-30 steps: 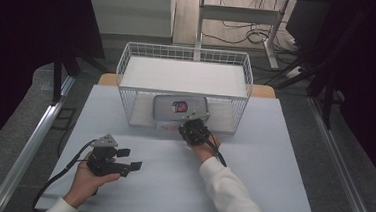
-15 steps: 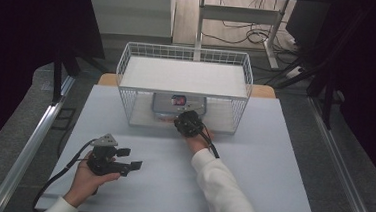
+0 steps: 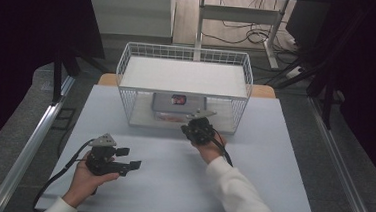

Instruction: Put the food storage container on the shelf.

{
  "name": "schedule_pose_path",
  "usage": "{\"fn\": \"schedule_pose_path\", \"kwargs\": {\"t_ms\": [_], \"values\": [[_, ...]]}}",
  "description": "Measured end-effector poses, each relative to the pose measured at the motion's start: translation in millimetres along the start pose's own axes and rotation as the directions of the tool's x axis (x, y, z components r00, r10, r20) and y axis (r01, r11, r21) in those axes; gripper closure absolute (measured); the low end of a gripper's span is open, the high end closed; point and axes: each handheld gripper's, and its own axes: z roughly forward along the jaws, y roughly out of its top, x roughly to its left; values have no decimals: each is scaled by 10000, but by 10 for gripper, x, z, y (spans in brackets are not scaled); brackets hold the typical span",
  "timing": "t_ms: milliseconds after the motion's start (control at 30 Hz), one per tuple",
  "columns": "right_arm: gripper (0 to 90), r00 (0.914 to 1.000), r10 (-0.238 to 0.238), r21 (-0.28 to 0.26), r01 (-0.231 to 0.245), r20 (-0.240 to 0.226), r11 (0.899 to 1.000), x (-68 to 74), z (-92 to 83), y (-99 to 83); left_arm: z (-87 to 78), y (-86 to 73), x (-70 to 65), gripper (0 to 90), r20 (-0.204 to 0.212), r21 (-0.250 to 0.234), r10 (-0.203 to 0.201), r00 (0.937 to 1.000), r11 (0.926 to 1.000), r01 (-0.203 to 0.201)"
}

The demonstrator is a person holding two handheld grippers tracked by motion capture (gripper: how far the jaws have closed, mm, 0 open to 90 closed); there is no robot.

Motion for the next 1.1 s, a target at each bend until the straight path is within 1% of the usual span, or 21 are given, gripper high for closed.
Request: {"fn": "schedule_pose_path", "kwargs": {"t_ms": [33, 100, 200, 267, 333, 367, 433, 533, 633, 700, 733, 767, 800, 833, 867, 900, 967, 1100], "values": [[891, 9999, -128, 25, 128, -38, 9999, 7, -116, -58, 2, -3, -4, 265, -43, 33, 28, 10000, 10000, -28], [891, 9997, -199, 6, 199, -165, 9998, 10, -341, -189, 13, -4, -10, 265, -66, 57, -1, 10000, 10000, 1], [891, 9997, -102, -70, 100, -242, 9999, 3, -641, -407, 23, -8, -24, 265, -78, 68, -44, 10000, 10000, 44], [891, 9995, 33, -100, -36, -326, 9999, -5, -838, -595, 8, -16, -40, 263, -143, 42, -44, 9999, 10000, 44], [891, 9986, 224, -186, -233, -486, 9996, -8, -988, -756, -25, -33, -63, 261, -278, 35, 91, 9996, 10000, -90], [891, 9980, 316, -176, -326, -552, 9993, -10, -1068, -848, -41, -44, -79, 261, -411, 48, 167, 9990, 9999, -165], [891, 9973, 461, -97, -467, -567, 9989, -24, -1212, -1012, -62, -68, -104, 260, -612, 93, 317, 9976, 9995, -312], [890, 9963, 697, 54, -695, -512, 9976, -44, -1369, -1190, -73, -94, -133, 257, -734, 172, 452, 9963, 9989, -441], [879, 9957, 784, 157, -777, -503, 9969, -44, -1464, -1298, -60, -113, -157, 255, -740, 206, 487, 9961, 9987, -473], [832, 9952, 798, 132, -792, -560, 9968, -44, -1511, -1320, -50, -115, -159, 255, -699, 272, 490, 9963, 9985, -472], [790, 9946, 805, 73, -802, -650, 9967, -50, -1530, -1317, -46, -115, -160, 253, -645, 285, 476, 9968, 9985, -458], [714, 9939, 777, -30, -782, -781, 9969, -56, -1542, -1311, -43, -116, -163, 250, -625, 285, 470, 9969, 9986, -453], [611, 9933, 751, -182, -770, -880, 9969, -56, -1547, -1304, -42, -118, -163, 250, -626, 305, 488, 9968, 9984, -470], [518, 9932, 836, -310, -863, -813, 9958, -48, -1546, -1297, -41, -119, -162, 249, -646, 331, 513, 9966, 9982, -492], [451, 9938, 910, -391, -937, -641, 9948, -38, -1543, -1288, -40, -121, -161, 247, -684, 349, 532, 9962, 9981, -509], [408, 9946, 914, -478, -938, -501, 9944, -32, -1539, -1280, -39, -122, -160, 247, -716, 366, 551, 9959, 9979, -526], [352, 9941, 978, -506, -1002, -473, 9937, -28, -1530, -1273, -35, -124, -161, 245, -717, 378, 572, 9958, 9978, -546], [311, 9930, 1077, -431, -1098, -478, 9930, -57, -1510, -1301, -29, -127, -163, 240, -688, 417, 621, 9957, 9974, -594]]}}
